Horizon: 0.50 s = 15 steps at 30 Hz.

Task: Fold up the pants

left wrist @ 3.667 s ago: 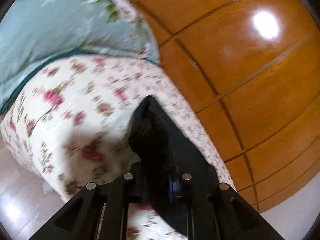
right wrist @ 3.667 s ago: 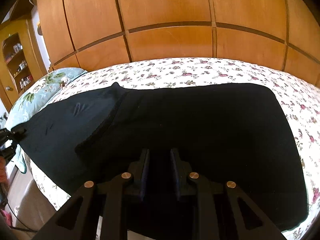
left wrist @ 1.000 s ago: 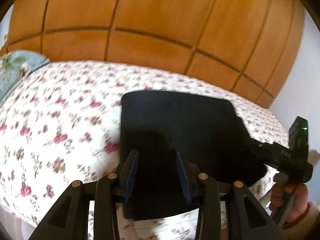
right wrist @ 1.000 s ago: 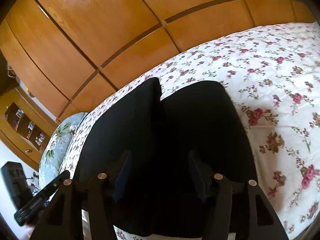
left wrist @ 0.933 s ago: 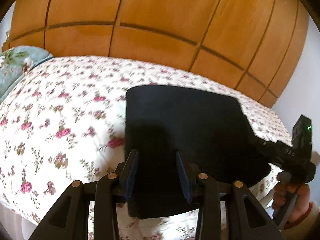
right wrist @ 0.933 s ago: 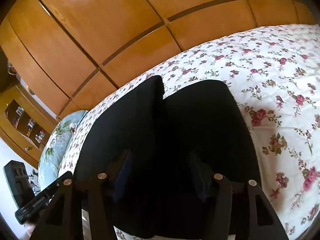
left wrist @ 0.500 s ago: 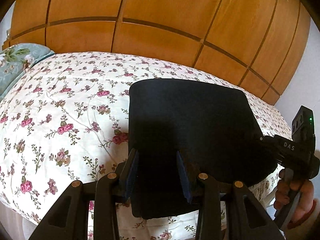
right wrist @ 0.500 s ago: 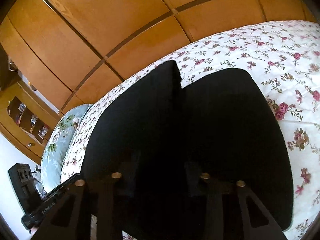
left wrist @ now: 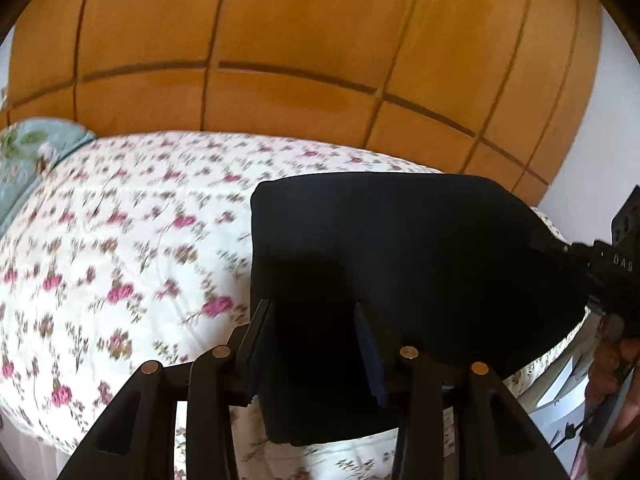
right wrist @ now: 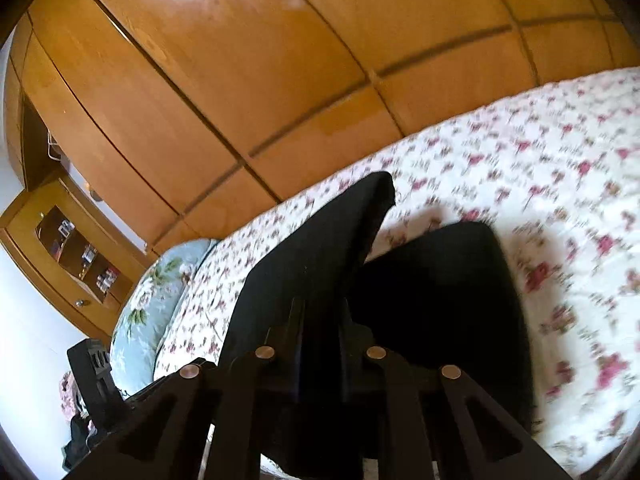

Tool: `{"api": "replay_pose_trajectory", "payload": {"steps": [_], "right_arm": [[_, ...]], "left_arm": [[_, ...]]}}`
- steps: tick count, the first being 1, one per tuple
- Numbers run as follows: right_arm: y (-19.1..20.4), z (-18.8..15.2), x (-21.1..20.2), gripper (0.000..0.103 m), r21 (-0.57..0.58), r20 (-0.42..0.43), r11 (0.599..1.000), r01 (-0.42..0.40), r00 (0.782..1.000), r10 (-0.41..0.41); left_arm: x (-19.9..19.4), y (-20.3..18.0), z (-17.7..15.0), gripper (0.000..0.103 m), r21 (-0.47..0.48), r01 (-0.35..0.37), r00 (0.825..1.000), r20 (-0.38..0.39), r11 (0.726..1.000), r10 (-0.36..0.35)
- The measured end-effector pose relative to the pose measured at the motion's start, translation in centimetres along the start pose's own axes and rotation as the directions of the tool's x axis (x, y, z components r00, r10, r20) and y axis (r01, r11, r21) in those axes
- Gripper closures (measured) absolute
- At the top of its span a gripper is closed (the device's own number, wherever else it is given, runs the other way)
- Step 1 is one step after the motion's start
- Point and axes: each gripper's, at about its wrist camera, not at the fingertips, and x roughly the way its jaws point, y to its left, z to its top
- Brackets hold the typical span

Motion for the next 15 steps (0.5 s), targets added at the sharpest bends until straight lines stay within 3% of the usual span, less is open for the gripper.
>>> {"api": "replay_pose_trajectory", "payload": {"steps": [9,13,15], "right_arm": [[-3.9,0.7,-0.4,0.090,0.037,-0.011,0.995,0.091,0.996,-0.091],[-7.0,-0.6,1.8,0.090,0.068,-0.094,0.986,0.150,0.985,-0.143],[-8.7,-1.8,3.1,0.089,0.118,-0.125,0.982,0.149,0.983,-0.134]], "left_arm": [[2.1,-4.8,0.1,0.062,0.143,0.043,0.998,-0.046,0.989,-0.037],[4.5,-6.3,-1.4,0.061,0.233,-0.013,0.994,-0.099,0.972,0.038],[4.8,-6.9,-2.3,0.060,0.292,-0.055,0.995,-0.065,0.955,0.077]]}}
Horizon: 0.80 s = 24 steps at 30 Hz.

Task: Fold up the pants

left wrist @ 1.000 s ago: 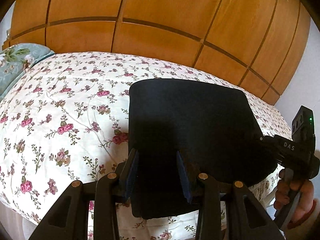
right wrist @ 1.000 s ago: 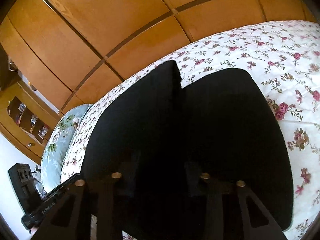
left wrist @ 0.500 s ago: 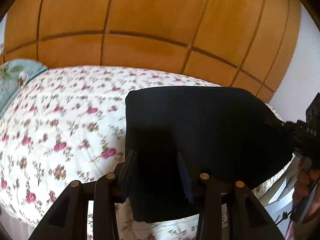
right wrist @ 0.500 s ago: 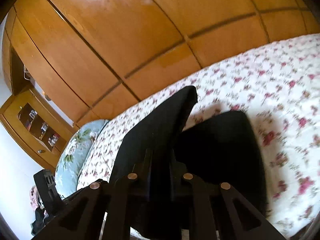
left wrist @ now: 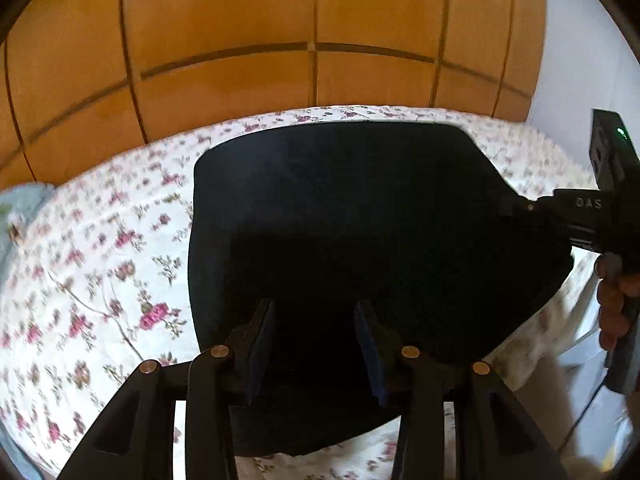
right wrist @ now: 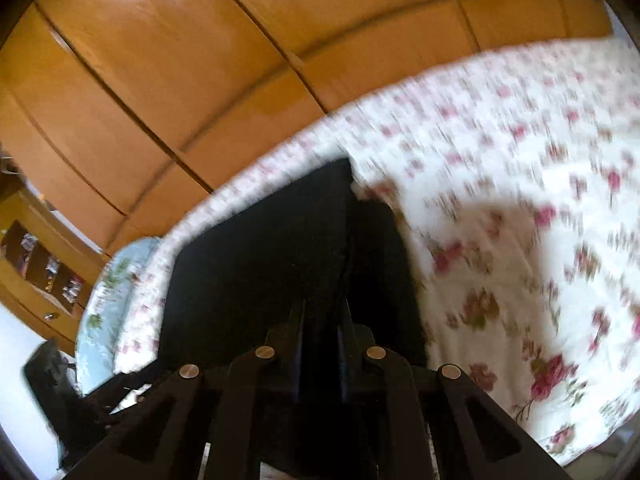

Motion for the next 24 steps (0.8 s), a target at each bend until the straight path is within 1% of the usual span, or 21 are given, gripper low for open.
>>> {"api": "replay_pose_trajectory", "payload": {"steps": [3,5,8,9,10,11,12,14,15,17,18,19,21,22,24], "right_arm": [[-1.5,-0.5,0.2,0.089,0.068,0.037,0.996,-0.057,0.998,0.055],[-1.7,-0.6,0.1,0.089,0.080,0.048,0.994,-0.070,0.997,0.066],[-1.2,-0.5,-0.5,0.087,0.057,0.051,0.997,-0.045,0.998,0.042],[-0.8,-0.4,-1.0,0.085,0.051,0.056,0.998,-0.022,0.998,0.019],[-0.5,-0.4,-1.5,0.082,0.046,0.067,0.999,-0.007,0.998,0.003],[-0.1,-0.4,-2.0,0.082,0.038,0.085,0.999,0.018,0.996,-0.021],[0.5,-0.4,-3.0,0.081,0.014,0.115,0.999,0.051,0.992,-0.052],[1.4,-0.1,-4.3,0.079,-0.024,0.158,0.996,0.085,0.984,-0.081],[2.2,0.1,-5.2,0.079,-0.059,0.193,0.993,0.103,0.977,-0.090],[3.6,0.4,-6.1,0.079,-0.120,0.232,0.987,0.108,0.970,-0.078],[4.7,0.7,-6.4,0.079,-0.178,0.242,0.977,0.117,0.968,-0.072],[5.5,0.9,-6.1,0.079,-0.217,0.234,0.969,0.121,0.970,-0.069],[7.0,1.7,-5.1,0.080,-0.294,0.201,0.948,0.124,0.977,-0.065],[7.4,2.0,-4.6,0.080,-0.315,0.188,0.940,0.129,0.980,-0.071],[8.2,2.7,-2.8,0.080,-0.359,0.145,0.924,0.131,0.986,-0.084]], "left_arm": [[-0.1,-0.3,-0.6,0.060,0.027,-0.014,1.000,0.028,1.000,0.013],[-0.3,-0.3,-1.0,0.060,0.027,-0.013,0.999,0.045,1.000,0.012],[-0.9,-0.4,-0.9,0.060,0.038,-0.007,0.999,0.040,0.999,0.005],[-1.1,-0.2,-0.8,0.060,0.034,0.000,0.999,0.034,0.999,-0.001],[-1.4,0.1,-0.7,0.060,0.022,0.012,1.000,0.026,1.000,-0.013],[-1.9,0.4,-0.4,0.060,0.001,0.028,0.999,0.020,1.000,-0.028],[-2.3,0.9,0.0,0.060,-0.022,0.041,0.999,0.021,0.999,-0.040],[-3.0,2.0,0.6,0.060,-0.065,0.044,0.998,0.038,0.997,-0.041],[-3.2,2.6,1.0,0.060,-0.086,0.041,0.998,0.048,0.995,-0.037],[-3.2,3.7,2.4,0.060,-0.128,0.052,0.997,0.066,0.990,-0.044],[-3.1,3.8,2.9,0.060,-0.134,0.053,0.997,0.066,0.990,-0.044],[-2.8,3.9,3.7,0.060,-0.135,0.044,0.997,0.062,0.990,-0.036],[-1.6,3.6,5.6,0.060,-0.099,0.033,0.998,0.054,0.995,-0.028],[-1.1,3.4,6.1,0.060,-0.081,0.029,0.999,0.045,0.996,-0.025],[0.8,3.0,7.5,0.060,-0.040,0.016,1.000,0.007,0.999,-0.016]]}}
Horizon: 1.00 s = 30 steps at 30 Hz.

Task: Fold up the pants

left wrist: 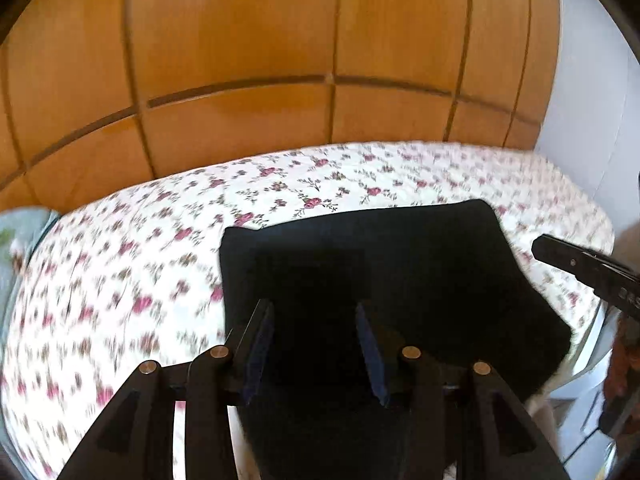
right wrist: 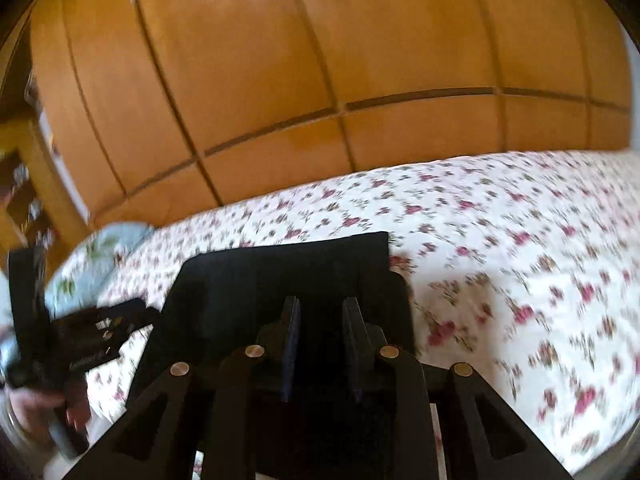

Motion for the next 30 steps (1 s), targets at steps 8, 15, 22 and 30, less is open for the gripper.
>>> {"api": "replay_pose_trajectory", "payload": {"steps": [8,15,22,30], "right_arm": [[-1.9,0.9,8.0,0.085,-0.078,-0.158,0.989,0.125,0.978,-0.136],[-2.9,0.1,10.8,0.085,-0.114,-0.122,0.978,0.172,0.975,-0.186],[-3.0,-0.4,10.0,0.085,-0.092,-0.069,0.983,0.160,0.984,-0.166],[-1.9,-2.1,4.6,0.071,-0.020,-0.008,0.992,0.125,0.992,-0.125]], "left_arm": [[7.0,2.1,1.5,0.058,-0.018,-0.067,0.992,-0.108,0.998,0.065],[10.4,2.8,1.2,0.057,-0.012,-0.099,0.991,-0.091,0.995,0.098],[8.7,1.8,0.3,0.057,0.017,-0.159,0.986,-0.048,0.987,0.160],[4.4,1.9,-2.8,0.050,-0.074,-0.172,0.985,-0.014,0.982,0.172]]}}
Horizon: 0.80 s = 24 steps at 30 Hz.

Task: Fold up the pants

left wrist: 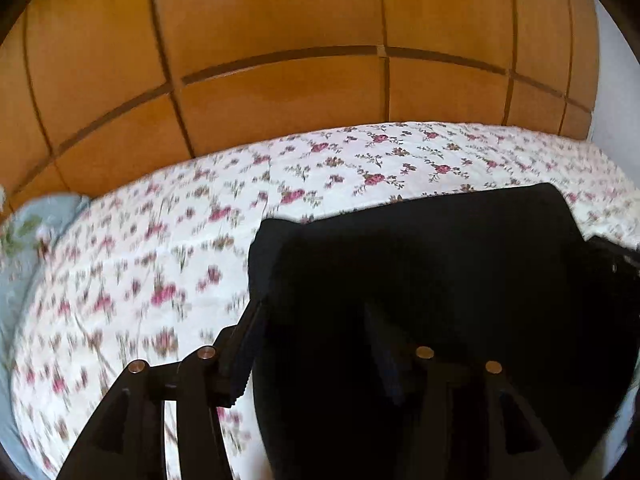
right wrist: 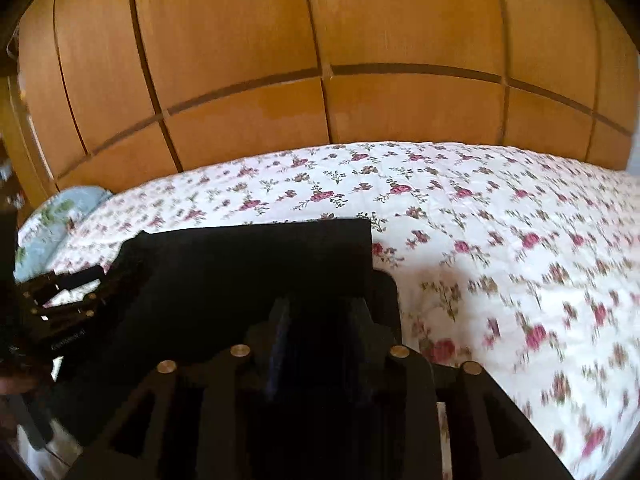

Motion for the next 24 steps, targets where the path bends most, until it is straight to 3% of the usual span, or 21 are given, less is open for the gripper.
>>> {"api": "replay_pose_trajectory", "payload": {"steps": [3,8,11,12,16,24], "right_arm": [[0.4,-1.3,-1.7,0.071,0.008,0.014,1.000,0.009,1.000,-0.009],[0.9,-3.5,-3.1,0.069,0.001,-0.014,0.998,0.066,0.998,-0.066],[-0.3,-4.7,-3.2,0.061,0.053,-0.036,0.995,0.087,0.996,-0.085],[-0.8,-5.1,-3.2,0.054,0.078,-0.046,0.992,0.095,0.995,-0.091],[-2.1,-5.7,-3.0,0.050,0.162,-0.050,0.985,0.063,0.997,-0.055],[-2.2,-5.9,-3.4,0.047,0.197,-0.049,0.979,0.047,0.998,-0.038]], "left_arm": [[-1.1,0.8,-1.0,0.049,-0.062,0.026,1.000,-0.015,0.998,-0.027],[-2.5,0.6,-2.7,0.049,-0.063,0.027,0.999,-0.018,0.998,-0.028],[-3.2,0.6,-3.6,0.048,-0.071,0.035,0.999,-0.019,0.997,-0.036],[-3.3,0.7,-3.7,0.048,-0.077,0.037,0.999,-0.021,0.996,-0.039],[-4.1,0.9,-4.5,0.047,-0.088,0.051,0.998,-0.020,0.995,-0.053],[-4.8,1.3,-5.2,0.043,-0.106,0.048,0.999,-0.019,0.993,-0.050]]}}
